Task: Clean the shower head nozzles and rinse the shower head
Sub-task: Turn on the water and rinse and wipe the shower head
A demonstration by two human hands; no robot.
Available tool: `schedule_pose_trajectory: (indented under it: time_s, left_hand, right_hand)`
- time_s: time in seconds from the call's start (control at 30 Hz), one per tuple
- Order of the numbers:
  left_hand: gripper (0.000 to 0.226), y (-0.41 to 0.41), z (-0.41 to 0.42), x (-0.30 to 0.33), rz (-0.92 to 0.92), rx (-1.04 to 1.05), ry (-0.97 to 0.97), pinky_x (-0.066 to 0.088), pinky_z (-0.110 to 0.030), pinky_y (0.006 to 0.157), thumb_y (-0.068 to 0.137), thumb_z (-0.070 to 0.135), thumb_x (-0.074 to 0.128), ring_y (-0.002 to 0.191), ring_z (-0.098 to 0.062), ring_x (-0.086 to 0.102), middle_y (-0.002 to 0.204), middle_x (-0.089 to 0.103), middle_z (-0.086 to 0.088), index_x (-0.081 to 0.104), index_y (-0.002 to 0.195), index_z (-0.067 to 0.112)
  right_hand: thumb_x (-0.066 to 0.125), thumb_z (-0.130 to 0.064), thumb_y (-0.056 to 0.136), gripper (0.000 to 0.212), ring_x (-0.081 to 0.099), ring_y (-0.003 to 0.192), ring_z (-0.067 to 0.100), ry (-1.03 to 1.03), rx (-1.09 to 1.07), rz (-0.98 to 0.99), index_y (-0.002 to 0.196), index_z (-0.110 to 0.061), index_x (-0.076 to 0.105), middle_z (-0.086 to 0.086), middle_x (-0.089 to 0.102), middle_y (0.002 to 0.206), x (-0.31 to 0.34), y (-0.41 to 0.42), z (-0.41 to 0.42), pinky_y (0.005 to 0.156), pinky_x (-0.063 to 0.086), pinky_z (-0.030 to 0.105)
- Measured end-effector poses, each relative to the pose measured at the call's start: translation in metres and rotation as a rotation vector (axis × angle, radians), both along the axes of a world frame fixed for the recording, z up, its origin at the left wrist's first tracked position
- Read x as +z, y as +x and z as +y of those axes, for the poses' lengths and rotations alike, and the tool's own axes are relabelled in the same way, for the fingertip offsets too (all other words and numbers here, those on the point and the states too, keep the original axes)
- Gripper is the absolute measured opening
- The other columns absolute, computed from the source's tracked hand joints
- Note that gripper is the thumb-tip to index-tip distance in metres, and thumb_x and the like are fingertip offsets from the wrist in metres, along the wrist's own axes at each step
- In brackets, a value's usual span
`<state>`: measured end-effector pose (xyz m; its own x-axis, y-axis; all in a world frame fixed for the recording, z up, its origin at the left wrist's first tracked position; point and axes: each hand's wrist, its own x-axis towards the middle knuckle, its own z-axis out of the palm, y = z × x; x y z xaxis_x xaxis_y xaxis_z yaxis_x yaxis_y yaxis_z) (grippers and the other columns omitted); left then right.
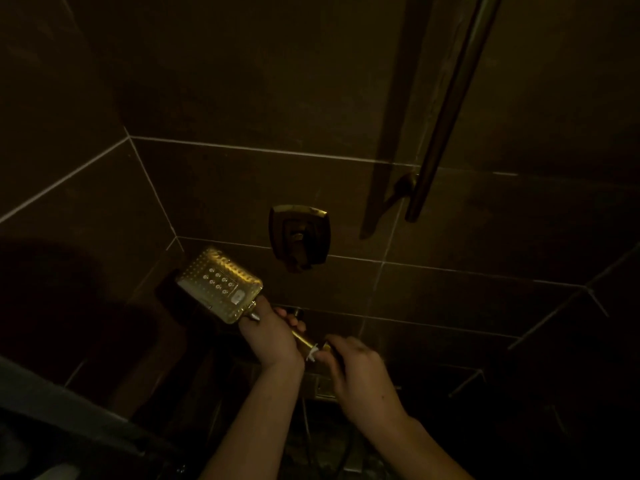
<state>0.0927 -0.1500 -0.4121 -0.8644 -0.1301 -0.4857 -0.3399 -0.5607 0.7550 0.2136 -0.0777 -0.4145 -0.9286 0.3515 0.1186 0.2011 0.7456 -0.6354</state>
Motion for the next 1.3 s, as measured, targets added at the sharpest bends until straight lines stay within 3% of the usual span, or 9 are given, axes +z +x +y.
schedule_pose_trajectory:
  time_s: [0.33, 0.5, 0.83, 1.3]
  left_hand:
    - [0.024, 0.019, 0.018, 0.009, 0.034, 0.019, 0.029, 0.047, -0.026, 0.041, 0.101, 0.03, 0.055, 0.045, -0.009, 0.052, 0.067, 0.051, -0.001, 0.052, 0.118, 0.014]
    - [0.022, 0.026, 0.022, 0.011, 0.05, 0.017, 0.021, 0.048, -0.024, 0.041, 0.101, 0.03, 0.055, 0.044, -0.008, 0.053, 0.065, 0.053, 0.002, 0.053, 0.116, 0.015]
    - [0.015, 0.036, 0.026, 0.019, 0.131, 0.021, -0.002, 0.047, -0.025, 0.04, 0.1, 0.031, 0.057, 0.042, -0.007, 0.052, 0.057, 0.054, 0.008, 0.052, 0.109, 0.02]
    - [0.022, 0.034, 0.03, 0.018, 0.157, 0.019, -0.018, 0.048, -0.024, 0.041, 0.097, 0.02, 0.064, 0.043, -0.007, 0.053, 0.06, 0.055, 0.006, 0.052, 0.114, 0.016]
  right_hand:
    - [0.053, -0.041, 0.097, 0.027, 0.057, 0.08, -0.001, 0.0, -0.025, 0.009, 0.123, -0.037, 0.056, -0.018, 0.054, 0.096, 0.003, 0.022, 0.002, 0.066, 0.051, 0.017]
    - [0.055, -0.039, 0.096, 0.028, 0.055, 0.08, -0.005, -0.006, -0.049, -0.002, 0.124, -0.036, 0.057, -0.021, 0.052, 0.097, 0.006, 0.027, 0.003, 0.061, 0.043, 0.009]
    - [0.059, -0.036, 0.094, 0.026, 0.051, 0.075, -0.006, 0.017, -0.06, 0.002, 0.12, -0.034, 0.061, -0.02, 0.055, 0.095, 0.011, 0.034, 0.007, 0.058, 0.038, 0.005]
    - [0.055, -0.039, 0.096, 0.021, 0.059, 0.081, -0.003, -0.124, -0.046, 0.0, 0.116, -0.035, 0.061, -0.017, 0.063, 0.096, 0.011, 0.033, 0.011, 0.068, 0.053, 0.018]
